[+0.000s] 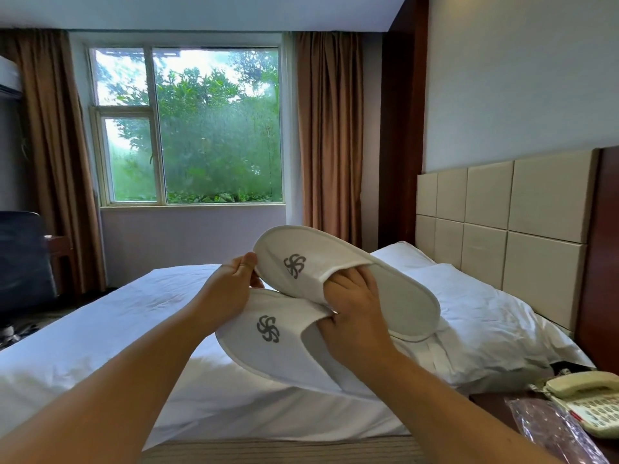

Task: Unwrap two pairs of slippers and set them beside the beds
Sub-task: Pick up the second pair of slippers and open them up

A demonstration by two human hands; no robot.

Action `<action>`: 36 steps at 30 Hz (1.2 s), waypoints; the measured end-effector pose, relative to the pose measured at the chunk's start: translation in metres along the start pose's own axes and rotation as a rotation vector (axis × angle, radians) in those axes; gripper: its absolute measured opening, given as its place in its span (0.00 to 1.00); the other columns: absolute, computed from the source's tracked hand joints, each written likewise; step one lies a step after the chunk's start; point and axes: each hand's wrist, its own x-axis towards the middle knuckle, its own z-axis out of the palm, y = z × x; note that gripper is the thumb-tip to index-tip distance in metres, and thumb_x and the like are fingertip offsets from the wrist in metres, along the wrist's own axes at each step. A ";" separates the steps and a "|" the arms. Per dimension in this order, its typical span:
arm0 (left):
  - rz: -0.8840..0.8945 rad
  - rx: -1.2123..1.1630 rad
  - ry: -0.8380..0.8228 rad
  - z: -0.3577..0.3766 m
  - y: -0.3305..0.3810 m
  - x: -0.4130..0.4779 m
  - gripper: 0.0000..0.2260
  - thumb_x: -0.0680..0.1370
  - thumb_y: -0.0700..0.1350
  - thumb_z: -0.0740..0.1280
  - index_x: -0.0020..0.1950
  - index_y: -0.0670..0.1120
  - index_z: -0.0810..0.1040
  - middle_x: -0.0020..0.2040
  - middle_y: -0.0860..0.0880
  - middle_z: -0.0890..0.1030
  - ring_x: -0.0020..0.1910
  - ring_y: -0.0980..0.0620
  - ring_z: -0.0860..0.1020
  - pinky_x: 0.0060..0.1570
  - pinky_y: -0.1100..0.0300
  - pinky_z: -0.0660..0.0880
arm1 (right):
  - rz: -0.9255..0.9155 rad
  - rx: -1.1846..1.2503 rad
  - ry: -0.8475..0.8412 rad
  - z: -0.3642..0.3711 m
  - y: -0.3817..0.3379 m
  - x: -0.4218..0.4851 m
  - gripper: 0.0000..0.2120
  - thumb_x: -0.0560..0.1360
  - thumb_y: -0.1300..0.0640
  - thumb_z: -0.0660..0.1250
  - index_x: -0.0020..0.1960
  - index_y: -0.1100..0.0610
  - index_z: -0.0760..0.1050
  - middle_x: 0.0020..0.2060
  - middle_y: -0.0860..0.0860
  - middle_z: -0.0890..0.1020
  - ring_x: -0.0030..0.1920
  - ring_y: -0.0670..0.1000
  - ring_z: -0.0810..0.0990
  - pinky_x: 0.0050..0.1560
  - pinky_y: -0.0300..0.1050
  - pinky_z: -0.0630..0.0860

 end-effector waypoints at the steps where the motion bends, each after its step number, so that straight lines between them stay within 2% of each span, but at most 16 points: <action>1: -0.015 -0.010 -0.006 -0.002 -0.003 -0.002 0.24 0.84 0.56 0.51 0.38 0.47 0.77 0.29 0.54 0.80 0.32 0.54 0.76 0.35 0.59 0.70 | -0.015 0.034 -0.003 0.001 -0.002 0.001 0.11 0.63 0.65 0.70 0.45 0.58 0.82 0.45 0.49 0.84 0.52 0.54 0.79 0.64 0.55 0.68; 5: 0.007 -0.020 0.010 -0.007 -0.012 -0.007 0.24 0.84 0.55 0.51 0.37 0.46 0.76 0.32 0.52 0.78 0.34 0.52 0.75 0.36 0.58 0.70 | -0.079 0.083 -0.012 0.006 -0.009 0.001 0.07 0.63 0.65 0.73 0.40 0.58 0.79 0.40 0.47 0.83 0.46 0.50 0.79 0.63 0.49 0.69; 6: 0.015 -0.023 0.029 -0.009 -0.013 -0.007 0.24 0.84 0.55 0.51 0.37 0.46 0.75 0.32 0.52 0.78 0.34 0.52 0.75 0.37 0.58 0.70 | -0.077 0.102 -0.015 0.006 -0.010 0.001 0.07 0.63 0.66 0.73 0.39 0.58 0.79 0.39 0.48 0.83 0.45 0.50 0.78 0.60 0.48 0.70; 8: 0.024 -0.024 0.050 -0.013 -0.014 -0.009 0.23 0.84 0.56 0.51 0.38 0.46 0.76 0.32 0.52 0.79 0.34 0.53 0.75 0.37 0.59 0.70 | -0.012 0.181 -0.027 0.005 -0.009 0.003 0.05 0.62 0.67 0.72 0.34 0.61 0.77 0.34 0.49 0.80 0.39 0.51 0.75 0.48 0.46 0.72; 9: 0.029 -0.014 0.051 -0.016 -0.015 -0.011 0.23 0.84 0.56 0.51 0.38 0.47 0.76 0.33 0.52 0.79 0.34 0.54 0.75 0.36 0.60 0.70 | 0.031 0.224 -0.030 0.004 -0.010 0.005 0.06 0.62 0.67 0.71 0.31 0.61 0.74 0.31 0.48 0.76 0.36 0.50 0.72 0.42 0.43 0.70; 11: 0.037 0.018 0.064 -0.021 -0.024 -0.015 0.22 0.84 0.55 0.51 0.40 0.47 0.76 0.35 0.51 0.80 0.35 0.53 0.76 0.37 0.60 0.69 | 0.055 0.276 -0.037 0.004 -0.017 0.006 0.13 0.62 0.67 0.70 0.27 0.59 0.67 0.28 0.44 0.68 0.33 0.46 0.65 0.36 0.36 0.63; 13: 0.026 0.028 0.094 -0.028 -0.035 -0.022 0.20 0.84 0.55 0.52 0.41 0.49 0.77 0.37 0.51 0.80 0.38 0.53 0.76 0.39 0.60 0.70 | -0.018 0.302 -0.045 0.007 -0.035 0.005 0.22 0.62 0.67 0.71 0.28 0.52 0.58 0.27 0.38 0.61 0.32 0.44 0.60 0.34 0.31 0.59; 15: 0.013 0.025 0.109 -0.038 -0.041 -0.031 0.19 0.84 0.54 0.52 0.43 0.49 0.77 0.38 0.51 0.80 0.38 0.52 0.76 0.40 0.59 0.70 | -0.084 0.332 -0.050 0.011 -0.050 0.004 0.26 0.62 0.66 0.72 0.30 0.50 0.54 0.26 0.38 0.58 0.31 0.45 0.59 0.33 0.29 0.59; 19: -0.007 0.015 0.142 -0.066 -0.046 -0.045 0.19 0.83 0.55 0.53 0.44 0.48 0.78 0.37 0.50 0.80 0.36 0.53 0.76 0.37 0.60 0.70 | -0.058 0.413 -0.138 0.015 -0.065 0.005 0.26 0.63 0.67 0.75 0.27 0.54 0.57 0.26 0.43 0.59 0.31 0.45 0.58 0.29 0.34 0.55; 22: -0.019 0.032 0.160 -0.087 -0.052 -0.056 0.20 0.83 0.59 0.52 0.46 0.50 0.78 0.37 0.52 0.80 0.34 0.56 0.77 0.34 0.61 0.69 | -0.140 0.408 -0.170 0.026 -0.076 0.012 0.29 0.61 0.69 0.75 0.28 0.51 0.54 0.25 0.42 0.57 0.31 0.46 0.57 0.28 0.37 0.54; 24: -0.017 0.051 0.194 -0.100 -0.055 -0.063 0.20 0.82 0.60 0.53 0.45 0.50 0.78 0.36 0.52 0.80 0.33 0.57 0.77 0.33 0.62 0.69 | -0.200 0.399 -0.189 0.035 -0.082 0.019 0.26 0.60 0.69 0.75 0.26 0.54 0.57 0.25 0.47 0.60 0.30 0.46 0.57 0.29 0.43 0.56; 26: -0.039 0.062 0.233 -0.112 -0.060 -0.068 0.20 0.82 0.60 0.54 0.44 0.49 0.78 0.34 0.53 0.79 0.32 0.57 0.76 0.33 0.61 0.70 | -0.240 0.387 -0.202 0.045 -0.086 0.027 0.22 0.60 0.66 0.75 0.25 0.57 0.60 0.25 0.53 0.65 0.29 0.53 0.63 0.29 0.46 0.59; 29: -0.096 0.057 0.281 -0.128 -0.075 -0.073 0.21 0.82 0.59 0.54 0.42 0.48 0.77 0.34 0.53 0.79 0.32 0.56 0.76 0.32 0.60 0.70 | -0.300 0.365 -0.181 0.062 -0.090 0.035 0.18 0.60 0.60 0.75 0.27 0.53 0.63 0.30 0.47 0.68 0.32 0.53 0.67 0.34 0.45 0.65; 31: -0.142 0.036 0.321 -0.138 -0.088 -0.075 0.20 0.82 0.59 0.53 0.41 0.49 0.76 0.34 0.52 0.78 0.33 0.54 0.76 0.32 0.59 0.70 | -0.295 0.386 -0.188 0.073 -0.090 0.035 0.13 0.62 0.59 0.76 0.30 0.53 0.71 0.32 0.44 0.71 0.35 0.51 0.70 0.40 0.50 0.72; 33: -0.190 0.023 0.358 -0.143 -0.101 -0.078 0.20 0.82 0.60 0.53 0.41 0.50 0.76 0.34 0.52 0.78 0.34 0.54 0.77 0.33 0.59 0.70 | -0.279 0.384 -0.222 0.087 -0.090 0.035 0.07 0.64 0.59 0.77 0.34 0.54 0.79 0.34 0.45 0.78 0.39 0.53 0.76 0.46 0.55 0.75; 36: -0.231 0.025 0.376 -0.143 -0.121 -0.074 0.21 0.82 0.60 0.53 0.41 0.50 0.76 0.34 0.53 0.78 0.35 0.53 0.77 0.34 0.58 0.69 | -0.281 0.399 -0.237 0.112 -0.090 0.033 0.05 0.64 0.61 0.76 0.34 0.56 0.79 0.35 0.47 0.82 0.39 0.54 0.78 0.46 0.55 0.76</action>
